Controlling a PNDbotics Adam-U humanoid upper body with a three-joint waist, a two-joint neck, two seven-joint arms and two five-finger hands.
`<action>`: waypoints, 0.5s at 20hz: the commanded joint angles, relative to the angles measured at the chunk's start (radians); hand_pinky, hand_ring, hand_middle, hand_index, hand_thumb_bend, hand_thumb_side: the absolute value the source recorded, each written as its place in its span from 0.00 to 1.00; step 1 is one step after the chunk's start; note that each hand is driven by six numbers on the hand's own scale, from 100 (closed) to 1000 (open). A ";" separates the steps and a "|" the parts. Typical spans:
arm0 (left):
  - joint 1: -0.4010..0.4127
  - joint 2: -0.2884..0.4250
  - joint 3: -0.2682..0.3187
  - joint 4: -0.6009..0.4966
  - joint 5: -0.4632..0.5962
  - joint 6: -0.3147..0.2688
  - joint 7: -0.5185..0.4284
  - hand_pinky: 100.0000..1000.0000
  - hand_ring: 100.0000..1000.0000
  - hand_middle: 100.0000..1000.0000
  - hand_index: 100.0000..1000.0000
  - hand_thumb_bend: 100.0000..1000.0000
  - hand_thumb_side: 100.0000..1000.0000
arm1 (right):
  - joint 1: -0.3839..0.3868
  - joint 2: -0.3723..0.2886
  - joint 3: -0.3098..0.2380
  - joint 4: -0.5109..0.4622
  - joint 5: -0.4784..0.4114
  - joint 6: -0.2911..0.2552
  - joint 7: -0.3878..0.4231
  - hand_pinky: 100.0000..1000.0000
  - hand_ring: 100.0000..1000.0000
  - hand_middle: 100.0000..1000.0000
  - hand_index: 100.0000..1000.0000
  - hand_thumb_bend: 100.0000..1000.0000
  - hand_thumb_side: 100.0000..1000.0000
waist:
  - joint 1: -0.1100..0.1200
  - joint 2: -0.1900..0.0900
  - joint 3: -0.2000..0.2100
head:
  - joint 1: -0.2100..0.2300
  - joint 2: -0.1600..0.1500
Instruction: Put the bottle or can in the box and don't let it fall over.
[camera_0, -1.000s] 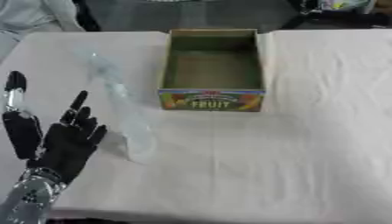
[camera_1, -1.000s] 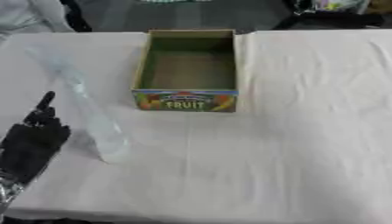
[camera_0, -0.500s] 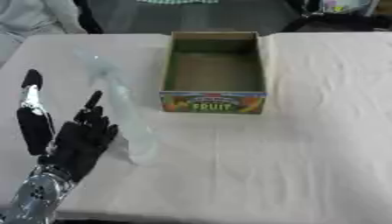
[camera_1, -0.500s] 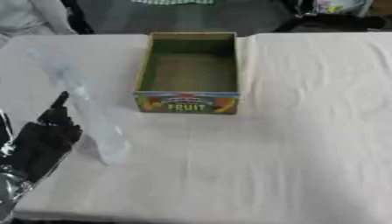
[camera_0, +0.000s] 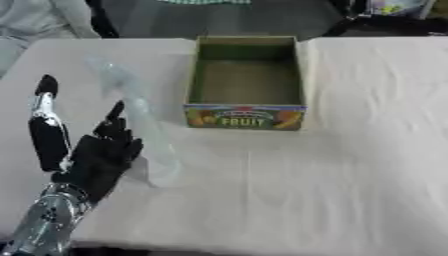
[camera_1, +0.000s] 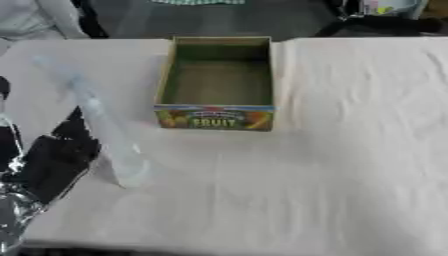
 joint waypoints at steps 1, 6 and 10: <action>-0.018 0.000 0.006 -0.020 0.003 0.003 0.007 0.00 0.00 0.12 1.00 0.56 0.70 | -0.010 -0.019 -0.006 -0.024 -0.003 0.001 0.000 0.78 0.89 1.00 0.96 0.00 0.67 | -0.003 -0.008 -0.002 | 0.002 -0.013; -0.034 -0.007 0.008 -0.020 0.012 0.001 0.006 0.00 0.00 0.12 1.00 0.56 0.70 | -0.009 -0.017 -0.006 -0.023 -0.002 0.002 0.002 0.78 0.89 1.00 0.96 0.00 0.68 | -0.004 -0.006 -0.002 | 0.005 -0.014; -0.044 -0.010 0.009 -0.020 0.016 0.000 0.004 0.00 0.00 0.11 1.00 0.55 0.70 | -0.009 -0.016 -0.006 -0.023 -0.001 0.002 0.003 0.78 0.89 1.00 0.96 0.00 0.68 | -0.005 -0.005 -0.003 | 0.007 -0.015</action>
